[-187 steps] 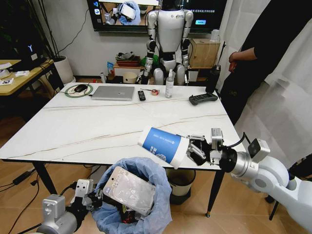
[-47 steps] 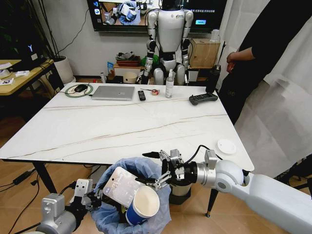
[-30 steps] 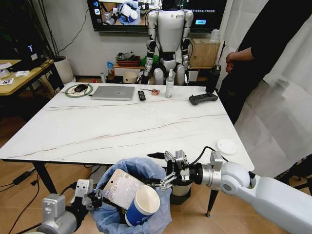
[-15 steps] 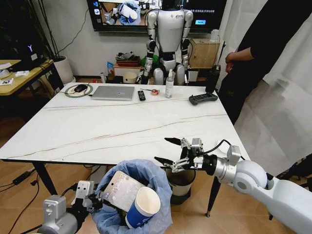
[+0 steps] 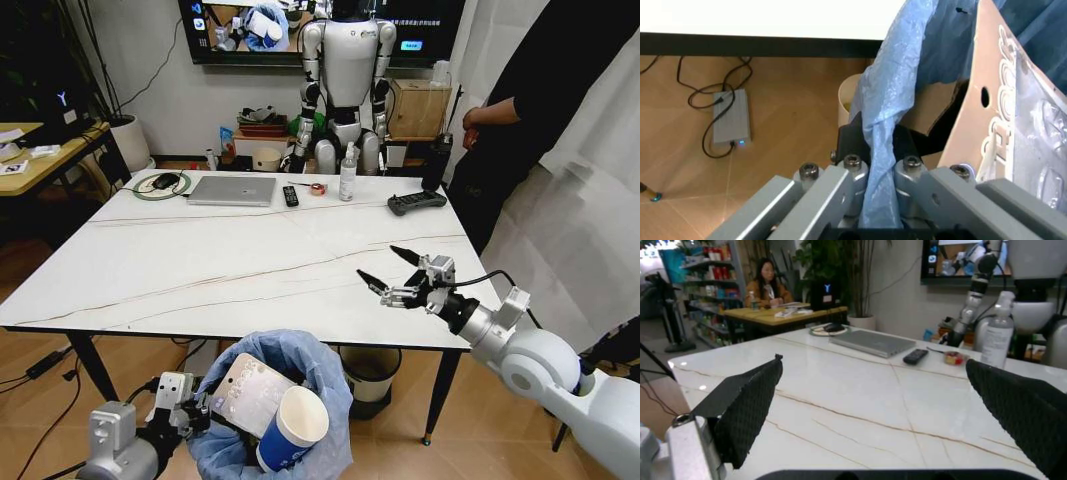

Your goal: Pick up the trash bin and place the trash from the table into it.

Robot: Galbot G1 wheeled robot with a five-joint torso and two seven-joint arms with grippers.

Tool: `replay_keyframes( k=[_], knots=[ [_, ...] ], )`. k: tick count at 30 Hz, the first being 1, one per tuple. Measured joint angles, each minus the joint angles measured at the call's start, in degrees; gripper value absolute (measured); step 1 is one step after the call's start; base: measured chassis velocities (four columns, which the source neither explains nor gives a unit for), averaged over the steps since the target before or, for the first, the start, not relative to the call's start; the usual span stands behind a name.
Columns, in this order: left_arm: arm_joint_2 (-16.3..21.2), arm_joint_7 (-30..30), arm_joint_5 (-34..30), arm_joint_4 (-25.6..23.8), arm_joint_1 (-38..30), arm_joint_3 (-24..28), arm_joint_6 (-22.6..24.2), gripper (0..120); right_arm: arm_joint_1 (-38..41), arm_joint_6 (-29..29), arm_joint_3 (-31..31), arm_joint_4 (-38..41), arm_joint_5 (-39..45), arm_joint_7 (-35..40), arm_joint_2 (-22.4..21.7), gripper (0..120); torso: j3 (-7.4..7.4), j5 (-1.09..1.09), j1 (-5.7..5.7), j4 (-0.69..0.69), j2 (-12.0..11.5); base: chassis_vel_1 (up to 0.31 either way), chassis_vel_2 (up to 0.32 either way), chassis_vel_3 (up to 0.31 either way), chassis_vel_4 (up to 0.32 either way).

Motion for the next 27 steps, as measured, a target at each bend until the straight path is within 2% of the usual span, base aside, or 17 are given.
replay_keyframes(
  k=[9, 14, 21, 27],
  knots=[
    [0.37, 0.10, 0.02, 0.00, -0.47, -0.02, -0.13, 0, -4.96, -7.70, 7.34, -1.61, -0.65, 5.25, 2.15, 100, 0.00, -0.01, 0.00, -0.01, 0.00, 0.000, 0.000, 0.000, 0.000],
    [0.63, 0.13, -0.18, 0.00, -0.52, -0.19, -0.15, 0, -6.16, -9.66, 8.92, -2.91, -1.48, 6.32, 3.84, 100, 0.00, -0.01, 0.00, -0.01, 0.00, 0.000, 0.000, 0.000, 0.000],
    [0.80, 0.16, -0.37, 0.00, -0.75, -0.29, -0.19, 0, -7.48, -12.30, 10.59, -7.26, -4.26, 7.83, 8.83, 100, 0.00, -0.01, 0.00, 0.00, 0.00, 0.000, 0.000, 0.000, 0.000],
    [0.82, 0.17, -0.48, 0.00, -0.95, -0.23, -0.19, 0, -8.08, -13.22, 11.31, -9.06, -6.14, 8.62, 10.67, 100, 0.00, -0.01, 0.00, 0.00, 0.00, 0.000, 0.000, 0.000, 0.000]
  ],
)
